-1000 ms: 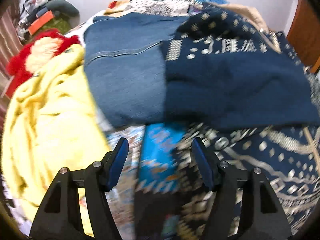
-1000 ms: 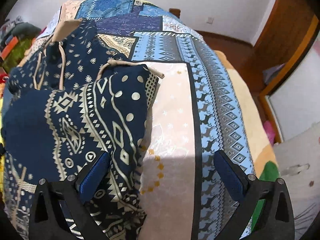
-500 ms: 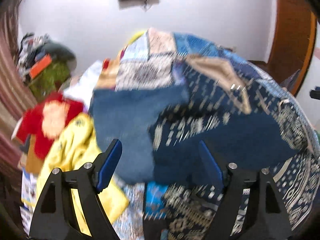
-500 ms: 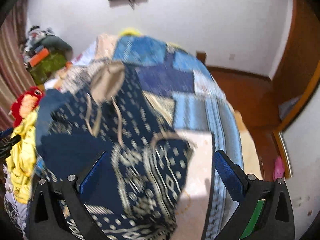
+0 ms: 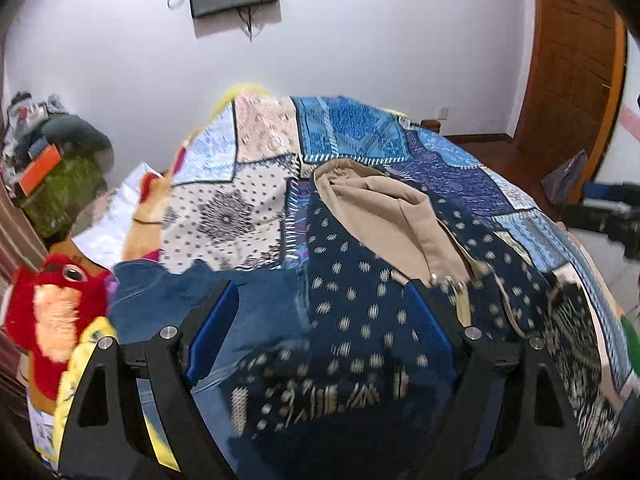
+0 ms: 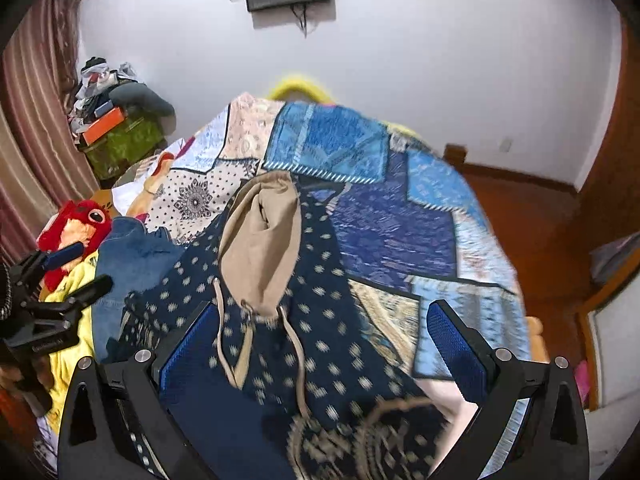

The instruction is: Fold large clothes

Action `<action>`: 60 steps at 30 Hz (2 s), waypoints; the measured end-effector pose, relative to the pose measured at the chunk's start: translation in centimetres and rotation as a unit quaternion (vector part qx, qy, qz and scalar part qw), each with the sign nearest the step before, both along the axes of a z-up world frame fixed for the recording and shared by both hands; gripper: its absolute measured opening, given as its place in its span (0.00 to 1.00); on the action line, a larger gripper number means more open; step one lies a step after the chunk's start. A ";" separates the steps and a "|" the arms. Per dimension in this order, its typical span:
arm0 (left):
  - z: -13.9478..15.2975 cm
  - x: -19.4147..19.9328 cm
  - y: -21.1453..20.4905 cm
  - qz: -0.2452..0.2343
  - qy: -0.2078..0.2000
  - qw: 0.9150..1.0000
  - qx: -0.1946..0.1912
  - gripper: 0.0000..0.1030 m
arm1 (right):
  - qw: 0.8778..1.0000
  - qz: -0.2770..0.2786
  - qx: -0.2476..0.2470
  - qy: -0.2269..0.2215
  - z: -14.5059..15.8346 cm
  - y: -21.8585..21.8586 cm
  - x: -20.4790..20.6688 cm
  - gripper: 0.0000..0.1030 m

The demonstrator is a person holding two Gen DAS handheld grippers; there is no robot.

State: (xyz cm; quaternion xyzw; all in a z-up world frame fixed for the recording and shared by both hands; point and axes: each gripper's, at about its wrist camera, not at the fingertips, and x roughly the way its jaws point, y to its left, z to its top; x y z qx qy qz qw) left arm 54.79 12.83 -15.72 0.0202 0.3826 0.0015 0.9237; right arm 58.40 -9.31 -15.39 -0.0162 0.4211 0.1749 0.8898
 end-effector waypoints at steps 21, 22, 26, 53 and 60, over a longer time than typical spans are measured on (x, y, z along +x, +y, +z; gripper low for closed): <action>-10.3 12.5 1.7 0.070 0.100 0.985 -0.123 0.65 | 0.992 -0.050 0.060 0.100 -13.1 2.3 11.6 0.40; -10.3 12.5 1.5 0.060 0.101 0.985 -0.130 0.45 | 0.992 -0.047 0.066 0.101 -12.9 2.2 11.5 0.31; -8.6 12.1 -0.5 0.048 0.097 0.992 -0.058 0.14 | 0.993 -0.041 0.050 0.096 -11.4 2.5 10.6 0.09; -3.3 -14.6 -3.4 -0.076 0.066 0.995 -0.026 0.13 | 0.999 0.035 0.001 0.007 -3.7 -3.6 -18.2 0.09; -9.3 -15.7 -2.3 -0.052 0.120 0.991 -0.036 0.20 | 0.991 0.031 -0.111 0.061 -9.1 -3.8 -18.3 0.09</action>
